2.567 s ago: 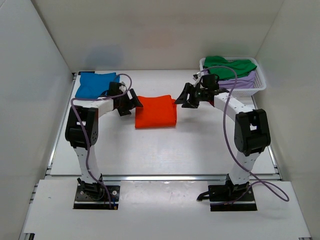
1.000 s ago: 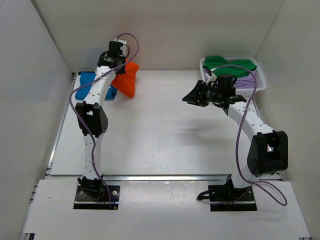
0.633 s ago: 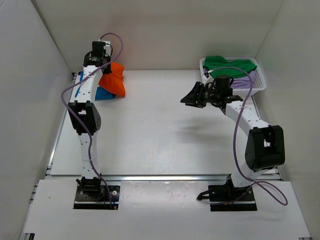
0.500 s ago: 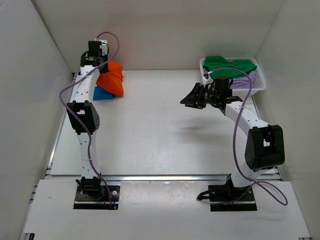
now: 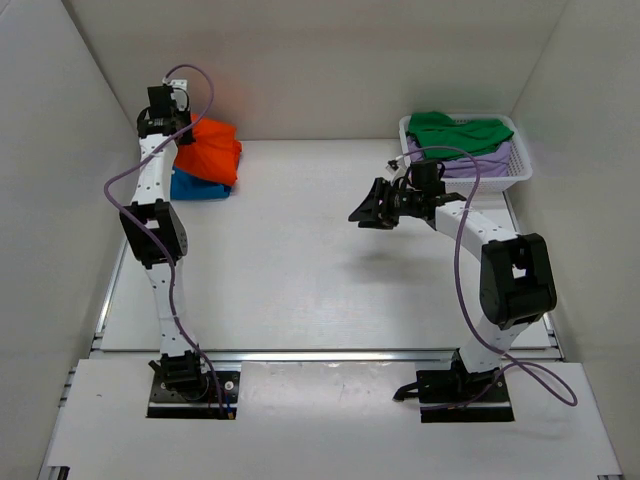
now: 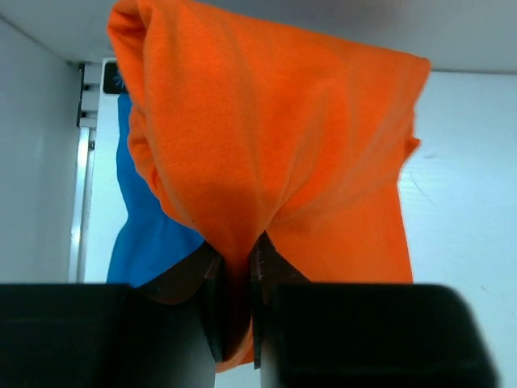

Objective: Fold and stack the t-shirts
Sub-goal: Put the neatly folded tshirt into the corner of the board with the left arm

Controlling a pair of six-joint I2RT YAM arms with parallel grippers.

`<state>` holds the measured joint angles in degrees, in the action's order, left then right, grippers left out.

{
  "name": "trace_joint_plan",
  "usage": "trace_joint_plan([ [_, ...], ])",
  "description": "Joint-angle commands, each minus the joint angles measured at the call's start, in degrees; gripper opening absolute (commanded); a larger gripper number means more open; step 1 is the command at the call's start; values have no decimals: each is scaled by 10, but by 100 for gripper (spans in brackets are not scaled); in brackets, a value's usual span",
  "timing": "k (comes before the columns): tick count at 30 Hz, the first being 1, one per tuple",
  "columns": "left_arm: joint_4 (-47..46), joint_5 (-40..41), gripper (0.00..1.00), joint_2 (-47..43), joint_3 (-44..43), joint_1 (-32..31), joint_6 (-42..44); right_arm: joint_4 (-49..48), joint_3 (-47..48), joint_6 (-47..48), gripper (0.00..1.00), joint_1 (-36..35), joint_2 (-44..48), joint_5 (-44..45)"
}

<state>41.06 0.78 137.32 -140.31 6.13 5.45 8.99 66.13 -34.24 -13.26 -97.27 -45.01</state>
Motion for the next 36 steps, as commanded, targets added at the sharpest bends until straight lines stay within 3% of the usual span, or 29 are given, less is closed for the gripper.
trace_joint_plan([
  [1, -45, 20, 26, 15, -24, 20, 1, 7, 35, 10, 45, -11, -7, -4],
  [2, -48, 45, 49, 22, -22, 22, -5, 11, 43, 16, 45, -19, -11, -2],
  [3, -56, 58, 98, 28, -30, 25, -10, 15, 51, 22, 45, -15, -13, 4],
  [6, -47, 105, 99, 24, -44, 34, -67, 50, 73, 49, 45, -24, -16, 33],
  [11, -30, -5, 98, -64, 35, 52, -121, 86, 50, 80, 46, -28, 3, 88],
  [15, 44, -45, 99, -153, 122, 0, -129, 102, -4, 89, 47, -22, 52, 120],
  [19, 95, -71, 98, -241, 279, -74, -131, 136, -52, 126, 48, -25, 108, 190],
  [24, 65, -43, 99, -424, 551, -174, -151, 143, -148, 147, 47, -32, 217, 251],
  [28, 3, -105, 99, -579, 741, -177, -196, 172, -196, 161, 48, -47, 298, 287],
  [31, -21, -102, 99, -669, 826, -188, -191, 196, -218, 175, 49, -55, 340, 302],
  [36, 21, -69, 98, -722, 878, -194, -177, 240, -223, 198, 50, -45, 405, 330],
])
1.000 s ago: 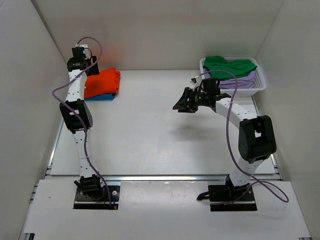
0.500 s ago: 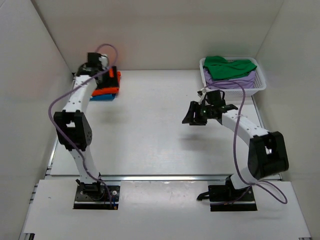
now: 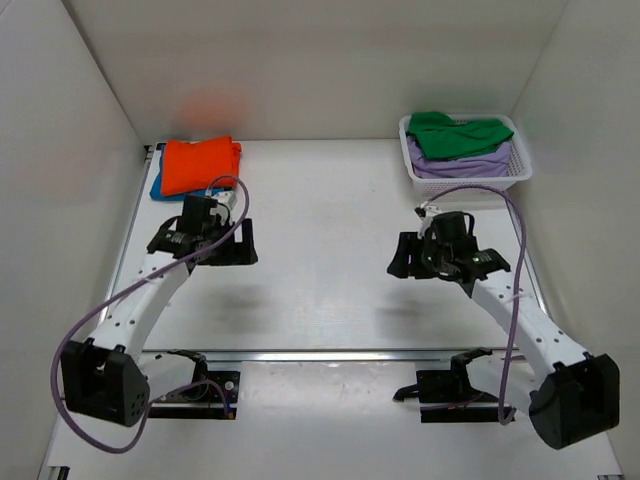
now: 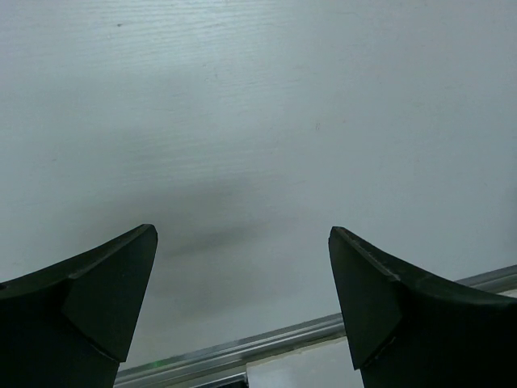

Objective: Fold and stack the t-shirts
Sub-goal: Put the neatly folded tshirt into the corner of the board with the left arm

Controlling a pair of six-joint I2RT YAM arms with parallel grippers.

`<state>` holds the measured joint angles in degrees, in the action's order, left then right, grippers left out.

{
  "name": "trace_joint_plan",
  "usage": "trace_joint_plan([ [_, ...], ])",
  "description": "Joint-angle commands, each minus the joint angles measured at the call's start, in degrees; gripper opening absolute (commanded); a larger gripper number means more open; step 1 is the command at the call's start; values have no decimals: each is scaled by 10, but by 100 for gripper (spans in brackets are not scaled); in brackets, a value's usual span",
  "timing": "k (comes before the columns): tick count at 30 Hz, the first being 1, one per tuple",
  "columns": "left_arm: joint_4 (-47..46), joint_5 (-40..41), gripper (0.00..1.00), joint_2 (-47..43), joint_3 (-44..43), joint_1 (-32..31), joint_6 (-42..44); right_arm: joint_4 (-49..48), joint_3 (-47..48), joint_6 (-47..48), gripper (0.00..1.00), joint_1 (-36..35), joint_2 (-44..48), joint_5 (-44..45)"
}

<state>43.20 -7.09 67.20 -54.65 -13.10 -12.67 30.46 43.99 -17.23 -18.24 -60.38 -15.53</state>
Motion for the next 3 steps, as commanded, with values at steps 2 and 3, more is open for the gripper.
trace_joint_plan([
  [2, 24, 35, 99, -28, 28, -5, 6, 38, 0, 30, 50, 14, 56, 38],
  [3, 28, 55, 99, -33, 33, -9, 5, 45, 0, 33, 50, 18, 69, 41],
])
